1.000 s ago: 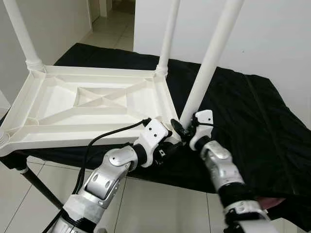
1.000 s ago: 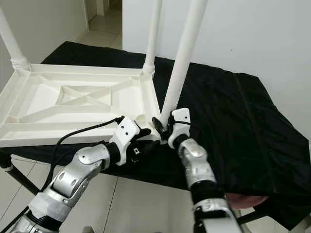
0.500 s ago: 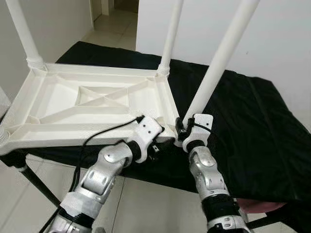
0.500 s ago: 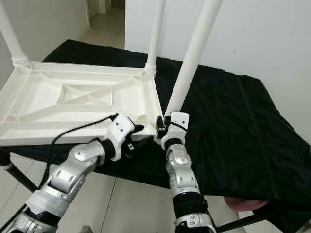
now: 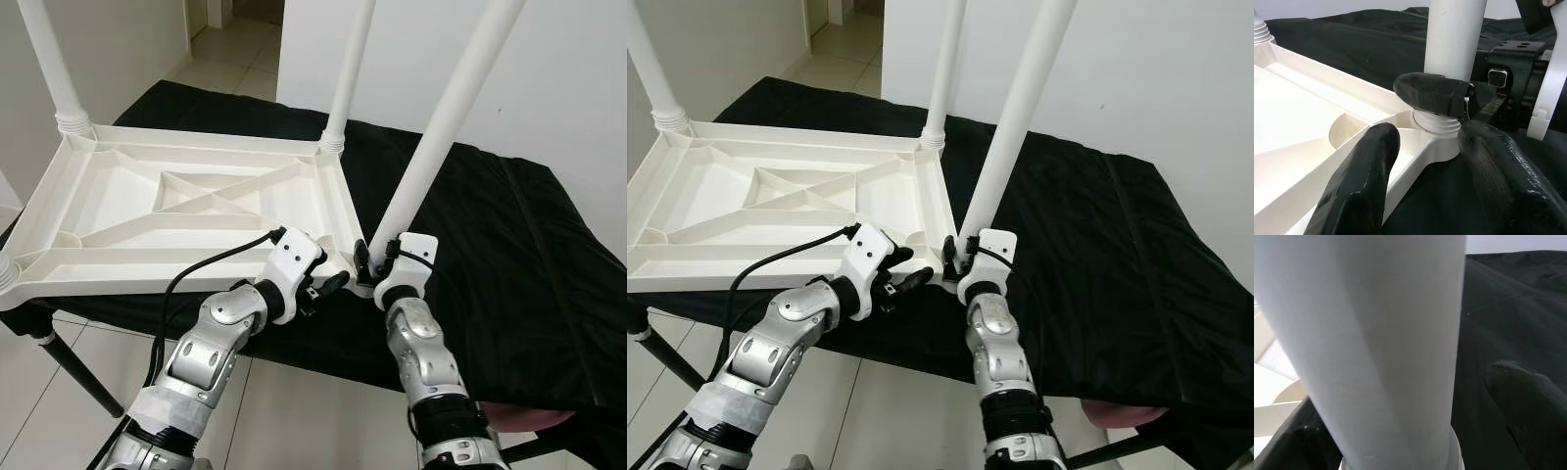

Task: Building children table

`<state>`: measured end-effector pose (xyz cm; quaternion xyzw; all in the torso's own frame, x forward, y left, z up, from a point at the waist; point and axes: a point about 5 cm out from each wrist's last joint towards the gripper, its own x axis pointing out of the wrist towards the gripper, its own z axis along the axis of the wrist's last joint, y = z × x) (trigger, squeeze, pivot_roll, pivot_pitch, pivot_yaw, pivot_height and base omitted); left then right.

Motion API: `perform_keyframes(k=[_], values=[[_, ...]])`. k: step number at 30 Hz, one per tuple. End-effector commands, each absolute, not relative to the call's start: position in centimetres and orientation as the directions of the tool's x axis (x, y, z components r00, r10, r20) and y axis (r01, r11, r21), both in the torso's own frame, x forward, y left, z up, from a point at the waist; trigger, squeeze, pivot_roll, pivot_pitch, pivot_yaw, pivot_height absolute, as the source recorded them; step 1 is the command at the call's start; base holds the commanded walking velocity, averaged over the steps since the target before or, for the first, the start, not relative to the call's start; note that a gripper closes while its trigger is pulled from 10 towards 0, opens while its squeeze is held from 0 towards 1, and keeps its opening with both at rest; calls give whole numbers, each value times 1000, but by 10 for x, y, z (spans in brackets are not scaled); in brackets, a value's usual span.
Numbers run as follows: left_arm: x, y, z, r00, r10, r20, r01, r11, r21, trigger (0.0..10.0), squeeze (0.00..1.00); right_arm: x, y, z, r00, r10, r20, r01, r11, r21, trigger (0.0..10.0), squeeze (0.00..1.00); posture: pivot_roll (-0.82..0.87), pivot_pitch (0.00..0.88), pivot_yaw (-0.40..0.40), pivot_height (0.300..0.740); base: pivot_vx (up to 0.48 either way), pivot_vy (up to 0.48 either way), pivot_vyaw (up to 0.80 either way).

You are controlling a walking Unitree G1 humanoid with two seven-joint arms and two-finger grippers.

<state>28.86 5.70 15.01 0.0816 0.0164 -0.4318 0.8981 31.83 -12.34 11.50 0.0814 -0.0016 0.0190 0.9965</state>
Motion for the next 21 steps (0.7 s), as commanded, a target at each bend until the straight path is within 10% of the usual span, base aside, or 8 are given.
perform_keyframes(k=[1,2,3,5,21], values=[[296,63,148,755,-650,-84,655,741,149,10000,0,316,-130,106,998,52,-29,-47,986,162,10000,1000,-3,0,-129,740,0,0,0],[296,63,148,753,-653,-80,657,738,153,10000,0,317,-134,107,995,100,-20,-96,982,163,10000,992,-6,0,-126,740,0,0,0],[296,63,149,752,-655,-80,659,738,149,10000,0,319,-138,109,990,139,-6,-136,980,147,10000,125,-6,0,-126,740,0,0,0],[296,62,149,750,-657,-79,661,737,143,10000,0,321,-143,111,979,203,8,-202,972,121,10000,0,-9,0,-120,740,0,0,0],[289,59,152,704,-709,-24,703,692,162,10000,0,336,-147,120,843,537,0,-536,842,-59,10000,0,-6,0,-92,740,0,0,0]])
